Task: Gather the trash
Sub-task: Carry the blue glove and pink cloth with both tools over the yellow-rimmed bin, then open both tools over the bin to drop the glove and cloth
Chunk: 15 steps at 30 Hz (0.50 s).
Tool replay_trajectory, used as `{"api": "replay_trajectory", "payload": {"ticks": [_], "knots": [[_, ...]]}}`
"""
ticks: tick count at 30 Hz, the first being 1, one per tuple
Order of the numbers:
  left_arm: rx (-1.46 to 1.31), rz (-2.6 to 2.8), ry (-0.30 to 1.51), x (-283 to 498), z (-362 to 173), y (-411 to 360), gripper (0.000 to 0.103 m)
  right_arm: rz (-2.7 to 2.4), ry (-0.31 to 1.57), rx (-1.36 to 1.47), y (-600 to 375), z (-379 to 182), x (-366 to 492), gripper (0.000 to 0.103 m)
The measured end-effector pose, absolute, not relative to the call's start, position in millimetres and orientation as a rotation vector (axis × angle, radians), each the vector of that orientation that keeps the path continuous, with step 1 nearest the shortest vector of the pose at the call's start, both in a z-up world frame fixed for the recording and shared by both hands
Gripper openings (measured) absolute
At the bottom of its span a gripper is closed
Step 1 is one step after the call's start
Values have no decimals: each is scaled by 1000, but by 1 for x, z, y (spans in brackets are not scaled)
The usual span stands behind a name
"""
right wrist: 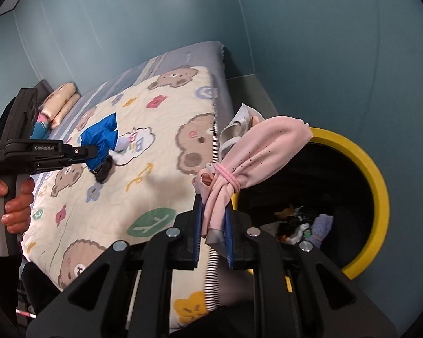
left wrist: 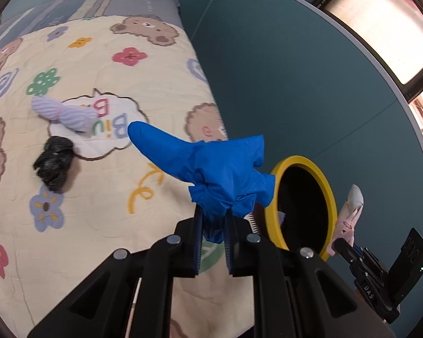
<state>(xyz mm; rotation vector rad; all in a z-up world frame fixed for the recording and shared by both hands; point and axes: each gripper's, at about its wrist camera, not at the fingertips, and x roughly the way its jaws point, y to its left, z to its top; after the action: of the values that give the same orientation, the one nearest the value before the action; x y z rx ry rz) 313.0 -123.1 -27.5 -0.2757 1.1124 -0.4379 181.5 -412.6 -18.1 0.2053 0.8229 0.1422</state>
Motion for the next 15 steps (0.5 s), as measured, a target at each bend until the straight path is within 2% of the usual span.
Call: {"api": "replay_trajectory", "payload": {"ticks": [15], "knots": [[-228, -584, 1129, 321, -32, -233, 12, 62, 832, 295, -477, -38, 183, 14]]}}
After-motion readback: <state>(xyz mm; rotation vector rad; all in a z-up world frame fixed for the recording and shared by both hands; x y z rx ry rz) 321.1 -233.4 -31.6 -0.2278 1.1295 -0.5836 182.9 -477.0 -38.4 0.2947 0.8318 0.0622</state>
